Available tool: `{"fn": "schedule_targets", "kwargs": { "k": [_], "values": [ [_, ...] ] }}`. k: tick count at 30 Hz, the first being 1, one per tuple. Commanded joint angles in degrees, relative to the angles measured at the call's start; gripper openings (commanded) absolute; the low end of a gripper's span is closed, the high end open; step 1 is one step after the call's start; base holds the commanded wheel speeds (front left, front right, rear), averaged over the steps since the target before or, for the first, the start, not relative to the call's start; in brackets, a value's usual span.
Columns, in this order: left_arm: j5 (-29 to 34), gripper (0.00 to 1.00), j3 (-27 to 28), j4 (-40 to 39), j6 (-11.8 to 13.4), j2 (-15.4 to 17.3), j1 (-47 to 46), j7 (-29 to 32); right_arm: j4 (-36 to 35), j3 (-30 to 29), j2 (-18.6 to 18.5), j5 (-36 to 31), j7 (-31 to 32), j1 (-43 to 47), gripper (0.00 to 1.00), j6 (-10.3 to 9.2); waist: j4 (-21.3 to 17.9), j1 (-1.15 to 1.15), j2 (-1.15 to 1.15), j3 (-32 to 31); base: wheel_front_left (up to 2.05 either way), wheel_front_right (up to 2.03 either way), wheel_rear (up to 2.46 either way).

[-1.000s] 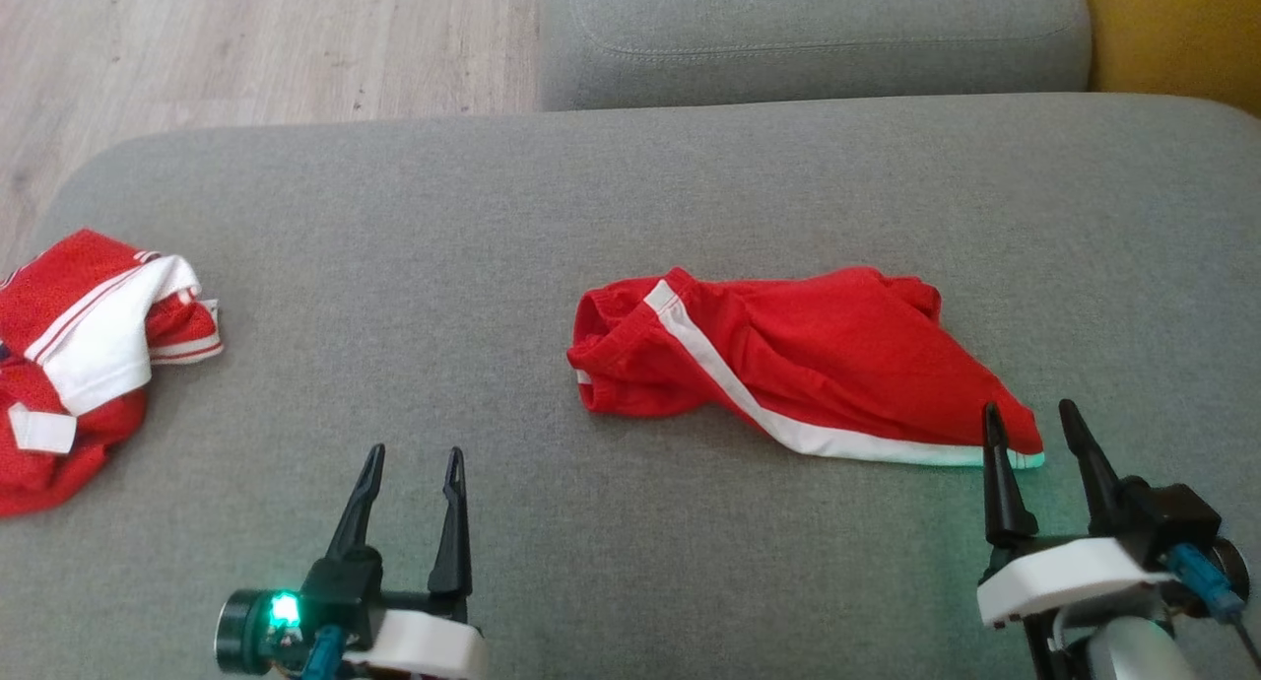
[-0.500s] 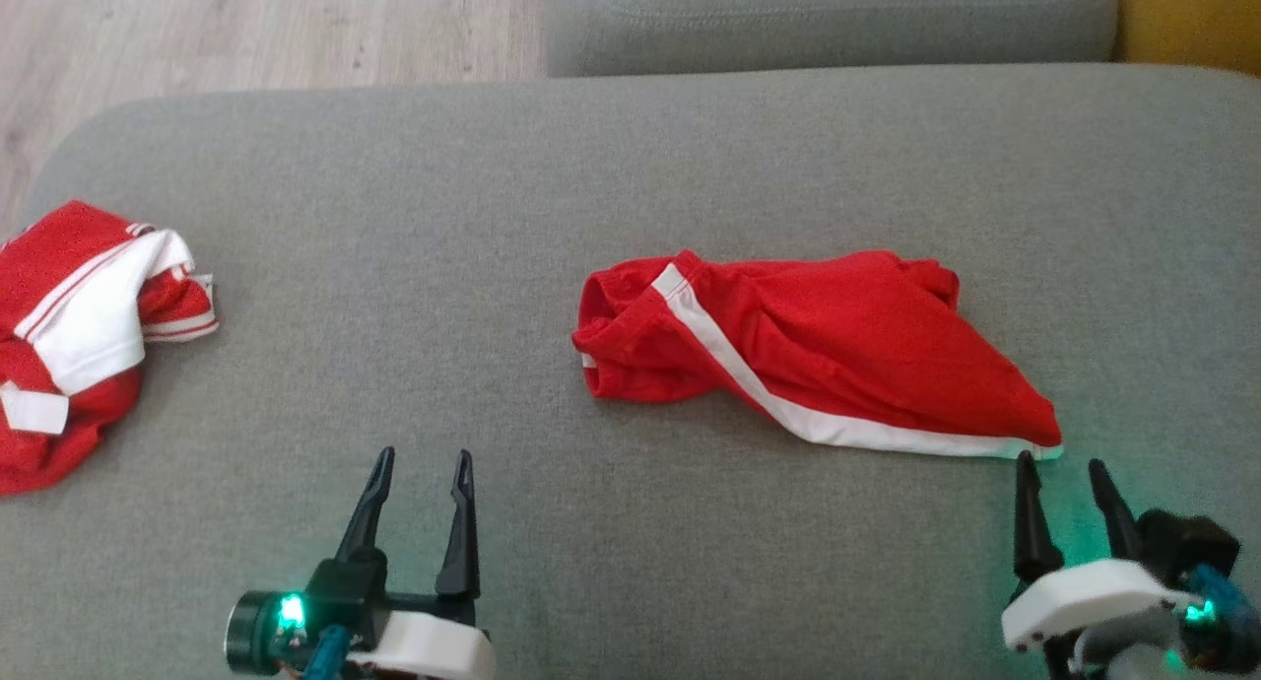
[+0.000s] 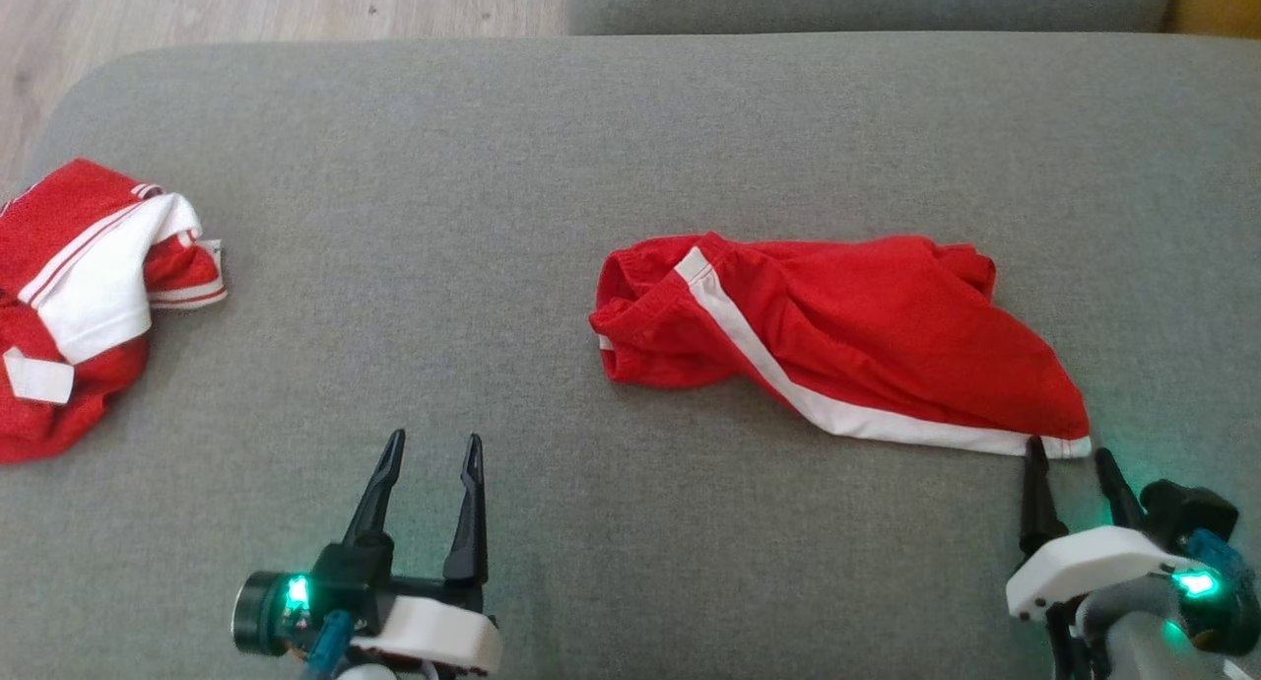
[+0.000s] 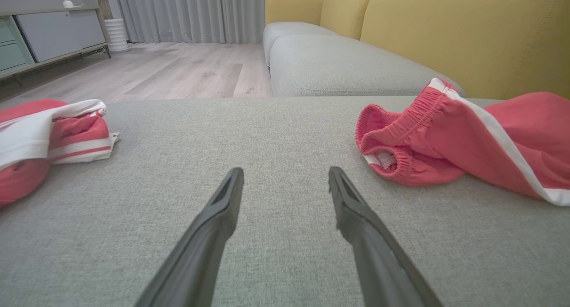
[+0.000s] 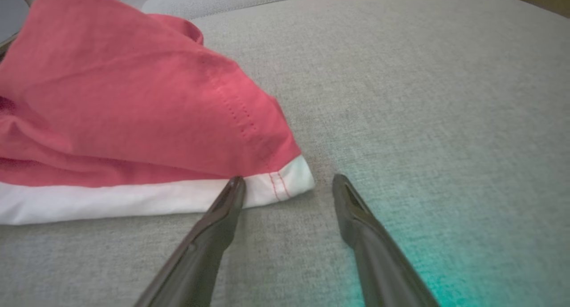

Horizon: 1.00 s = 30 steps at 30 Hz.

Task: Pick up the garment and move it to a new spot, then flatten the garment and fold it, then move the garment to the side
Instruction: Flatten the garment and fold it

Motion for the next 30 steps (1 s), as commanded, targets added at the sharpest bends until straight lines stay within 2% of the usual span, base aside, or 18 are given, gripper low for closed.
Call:
{"fn": "schedule_targets", "kwargs": {
  "k": [1, 8, 9, 11, 12, 13, 14, 15, 20, 24, 27, 30],
  "values": [
    [-0.44, 1.00, 1.33, -1.59, 0.01, 0.02, -2.28, -0.46, -0.05, 0.72, -0.30, 0.06, -0.32, -2.19, 1.00, 0.20, 0.09, 0.00, 0.00, 0.15, 0.00, 0.00, 0.00],
    [-0.66, 1.00, 1.53, -1.60, -0.28, 0.02, -2.49, -0.46, 1.92, 0.76, -0.30, 1.75, -0.32, -2.49, 1.00, 0.20, -0.39, 0.00, 0.00, 0.80, 0.00, 0.00, 0.00],
    [-0.64, 1.00, 1.55, -1.61, -0.32, 0.02, -2.51, -0.46, 2.16, 1.09, -0.30, 2.03, -0.33, -2.63, 0.94, 0.20, -0.47, 0.00, 0.00, 0.90, 0.00, 0.00, 0.00],
    [-0.56, 1.00, 1.59, -1.54, -0.44, 0.02, -2.71, -0.46, 2.66, 1.68, -0.30, 2.41, -0.33, -3.00, 0.62, 0.20, -0.58, 0.00, 0.00, 1.14, 0.00, 0.00, 0.00],
    [-0.56, 1.00, 1.59, -1.54, -0.44, 0.02, -2.71, -0.46, 2.66, 1.68, -0.30, 2.41, -0.33, -3.00, 0.62, 0.20, -0.58, 0.00, 0.00, 1.14, 0.00, 0.00, 0.00],
    [-0.51, 1.00, 1.62, -1.47, -0.51, 0.02, -2.82, -0.46, 3.11, 1.95, -0.30, 2.64, -0.33, -3.21, 0.40, 0.20, -0.60, 0.00, 0.00, 1.23, 0.00, 0.00, 0.00],
    [-0.45, 1.00, 1.62, -1.40, -0.58, 0.02, -2.94, -0.46, 3.72, 2.31, -0.30, 2.90, -0.33, -3.42, 0.25, 0.20, -0.59, 0.00, 0.00, 1.30, 0.00, 0.00, 0.00],
    [-0.39, 1.00, 1.60, -1.33, -0.64, 0.02, -3.06, -0.46, 4.43, 2.68, -0.30, 3.28, -0.33, -3.66, 0.00, 0.20, -0.55, 0.00, 0.00, 1.39, 0.00, 0.00, 0.00],
    [-0.38, 1.00, 1.64, -1.25, -0.67, 0.02, -3.63, -0.46, 4.92, 2.02, -0.30, 4.31, -0.33, -4.13, 0.00, 0.20, -0.53, 0.00, 0.00, 1.69, 0.00, 0.00, 0.00],
    [-3.06, 1.00, 0.63, -3.30, -1.55, 0.02, -4.00, -0.46, 0.50, 0.00, -0.31, 5.29, -0.33, -2.37, 0.00, 0.20, -1.25, 0.00, 0.00, 1.15, 0.00, 0.00, 0.00],
    [-6.84, 1.00, -1.40, -4.94, -3.12, 0.02, -5.16, -0.46, -2.25, -0.14, -0.33, 6.05, -0.33, -0.88, 0.00, 0.20, -2.03, 0.00, 0.00, 0.94, 0.00, 0.00, 0.00],
    [-11.82, 1.00, -5.62, -5.07, -5.87, 0.02, -7.32, -0.46, -3.98, 0.72, -0.38, 6.72, -0.33, 0.04, 0.00, 0.20, -3.00, 0.00, 0.00, 1.10, 0.00, 0.00, 0.00]
  ]
}}
